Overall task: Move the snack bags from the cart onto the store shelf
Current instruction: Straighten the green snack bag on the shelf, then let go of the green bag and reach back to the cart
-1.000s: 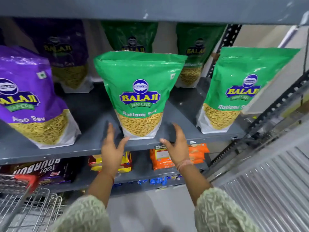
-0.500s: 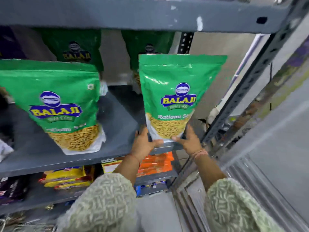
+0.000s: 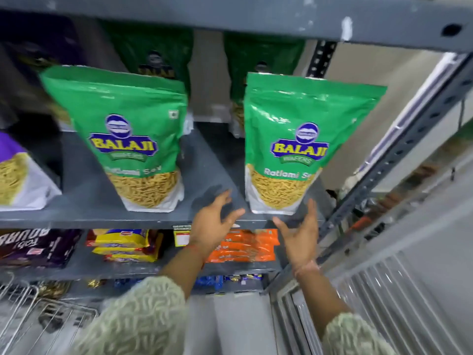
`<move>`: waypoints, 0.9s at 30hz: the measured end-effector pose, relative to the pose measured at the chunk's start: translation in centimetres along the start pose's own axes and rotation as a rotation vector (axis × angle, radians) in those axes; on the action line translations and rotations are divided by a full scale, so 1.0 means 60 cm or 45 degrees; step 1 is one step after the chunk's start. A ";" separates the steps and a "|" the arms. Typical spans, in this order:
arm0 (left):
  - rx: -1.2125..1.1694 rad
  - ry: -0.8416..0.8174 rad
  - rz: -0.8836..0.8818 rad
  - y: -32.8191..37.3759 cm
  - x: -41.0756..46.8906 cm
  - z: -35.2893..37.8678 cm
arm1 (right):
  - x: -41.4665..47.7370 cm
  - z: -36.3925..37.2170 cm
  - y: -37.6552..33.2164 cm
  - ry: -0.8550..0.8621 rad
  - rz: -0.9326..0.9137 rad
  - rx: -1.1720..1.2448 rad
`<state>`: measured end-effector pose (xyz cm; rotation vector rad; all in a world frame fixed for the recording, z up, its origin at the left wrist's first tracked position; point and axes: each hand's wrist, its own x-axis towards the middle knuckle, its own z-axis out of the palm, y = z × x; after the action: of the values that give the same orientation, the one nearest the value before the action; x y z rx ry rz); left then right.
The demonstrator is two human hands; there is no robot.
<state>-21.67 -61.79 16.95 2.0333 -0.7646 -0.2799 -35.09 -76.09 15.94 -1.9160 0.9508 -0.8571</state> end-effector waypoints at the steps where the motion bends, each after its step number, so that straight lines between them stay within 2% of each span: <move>1: 0.048 0.159 0.042 -0.018 -0.026 -0.024 | -0.034 0.014 0.000 0.082 -0.046 -0.136; 2: 0.110 0.304 0.076 -0.039 -0.052 -0.052 | -0.070 0.037 -0.004 0.081 -0.115 -0.239; 5: 0.191 0.586 0.006 -0.107 -0.111 -0.141 | -0.147 0.130 -0.038 -0.176 -0.310 -0.276; 8: 0.113 0.856 -0.216 -0.176 -0.140 -0.241 | -0.194 0.242 -0.121 -0.422 -0.508 -0.131; 13: -0.074 1.229 -0.262 -0.301 -0.134 -0.462 | -0.279 0.450 -0.275 -0.802 -0.826 -0.037; 16: -0.226 1.463 -0.361 -0.377 -0.120 -0.610 | -0.330 0.572 -0.364 -0.958 -0.775 -0.018; 18: -0.193 1.567 -0.455 -0.431 -0.108 -0.706 | -0.351 0.662 -0.429 -1.100 -0.699 -0.032; 21: -0.220 1.448 -0.476 -0.495 -0.083 -0.815 | -0.354 0.784 -0.520 -1.169 -0.488 0.170; 24: -0.354 1.131 -0.428 -0.553 -0.065 -0.880 | -0.337 0.881 -0.580 -1.186 -0.283 0.308; 27: -0.284 0.837 -0.408 -0.602 -0.063 -0.897 | -0.335 0.946 -0.590 -1.287 -0.112 0.295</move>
<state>15.51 -8.55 16.64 1.8592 0.0013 0.1252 12.35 -24.87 17.75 -1.8372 0.1412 0.0306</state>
